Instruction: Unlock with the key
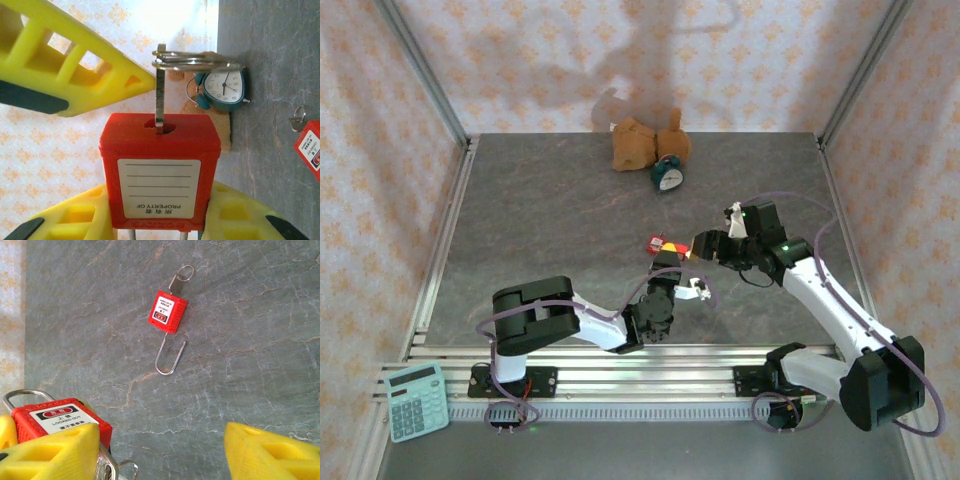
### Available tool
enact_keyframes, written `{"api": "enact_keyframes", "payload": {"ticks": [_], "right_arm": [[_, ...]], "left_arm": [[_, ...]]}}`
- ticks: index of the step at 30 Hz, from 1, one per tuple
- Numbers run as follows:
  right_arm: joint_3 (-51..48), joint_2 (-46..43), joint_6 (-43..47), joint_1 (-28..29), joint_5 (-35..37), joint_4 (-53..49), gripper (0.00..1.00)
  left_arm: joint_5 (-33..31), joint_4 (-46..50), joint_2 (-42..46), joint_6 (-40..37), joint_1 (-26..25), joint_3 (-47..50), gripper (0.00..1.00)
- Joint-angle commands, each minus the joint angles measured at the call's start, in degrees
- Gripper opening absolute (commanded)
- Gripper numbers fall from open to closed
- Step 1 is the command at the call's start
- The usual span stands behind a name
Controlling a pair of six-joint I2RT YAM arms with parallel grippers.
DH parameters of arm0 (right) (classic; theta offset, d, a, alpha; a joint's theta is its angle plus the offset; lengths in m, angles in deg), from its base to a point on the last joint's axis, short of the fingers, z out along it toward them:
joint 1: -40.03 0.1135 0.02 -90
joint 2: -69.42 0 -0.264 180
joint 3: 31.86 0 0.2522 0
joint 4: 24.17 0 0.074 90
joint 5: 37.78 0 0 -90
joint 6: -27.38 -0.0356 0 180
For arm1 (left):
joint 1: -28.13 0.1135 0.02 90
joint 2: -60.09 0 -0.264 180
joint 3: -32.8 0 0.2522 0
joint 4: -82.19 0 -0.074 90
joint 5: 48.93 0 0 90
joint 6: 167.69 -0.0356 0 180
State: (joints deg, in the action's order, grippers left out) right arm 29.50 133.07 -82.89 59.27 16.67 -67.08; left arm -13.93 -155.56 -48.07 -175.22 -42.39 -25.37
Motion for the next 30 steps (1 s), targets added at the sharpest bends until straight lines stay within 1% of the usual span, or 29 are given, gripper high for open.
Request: {"api": "enact_keyframes", "payload": {"ticks": [1, 2, 4, 6, 8, 10, 13, 15, 18, 23, 28, 30], "right_arm": [[1.2, -0.38, 0.66, 0.26, 2.19, -0.84, 0.65], [1.34, -0.83, 0.3, 0.18, 2.11, -0.82, 0.66], [1.8, -1.85, -1.04, -0.31, 0.74, -0.42, 0.7], [1.02, -2.39, -4.44, -2.2, -4.4, 2.36, 0.74], [-1.52, -2.46, -9.03, -5.06, -12.55, 8.15, 0.75], [-4.92, -1.65, -14.57, -6.91, -21.22, 16.32, 0.77], [-8.43, -0.17, -21.33, -7.03, -27.38, 26.35, 0.77], [-10.46, 0.21, -24.77, -6.96, -30.15, 31.3, 0.77], [-11.17, 0.07, -24.4, -6.76, -29.98, 30.32, 0.77], [-12.77, 0.6, -27.72, -5.39, -29.9, 34.8, 0.72], [-13.67, 0.67, -30.82, -4.57, -29.39, 38.86, 0.61], [-13.84, 0.58, -31.18, -4.62, -29.14, 39.08, 0.5]], "left_arm": [[-1.51, -6.1, -0.56, -0.15, -0.63, 0.32, 0.31], [-1.51, -6.08, -0.61, -0.11, -0.67, 0.38, 0.31], [-1.6, -6.51, -0.8, 0.05, -0.67, 0.41, 0.31], [-1.77, -7.67, -0.8, -0.26, -0.67, 0.29, 0.31], [-2.07, -9.28, -2.8, -0.98, -0.6, -0.15, 0.31], [-2.37, -9.31, -2.93, -0.42, -0.62, -0.71, 0.31], [-2.55, -9.35, -2.94, 0.55, -0.65, -1.52, 0.31], [-2.57, -9.27, -3.17, 0.54, -0.64, -2.13, 0.31], [-2.32, -9.29, -3.46, 0.77, -0.65, -2.82, 0.31], [-2.04, -9.33, -4.25, 0.68, -0.67, -4.32, 0.31], [-2.04, -9.29, -4.77, 0.64, -0.68, -5.33, 0.31], [-2.25, -9.34, -5.06, 0.6, -0.67, -5.72, 0.31]]}}
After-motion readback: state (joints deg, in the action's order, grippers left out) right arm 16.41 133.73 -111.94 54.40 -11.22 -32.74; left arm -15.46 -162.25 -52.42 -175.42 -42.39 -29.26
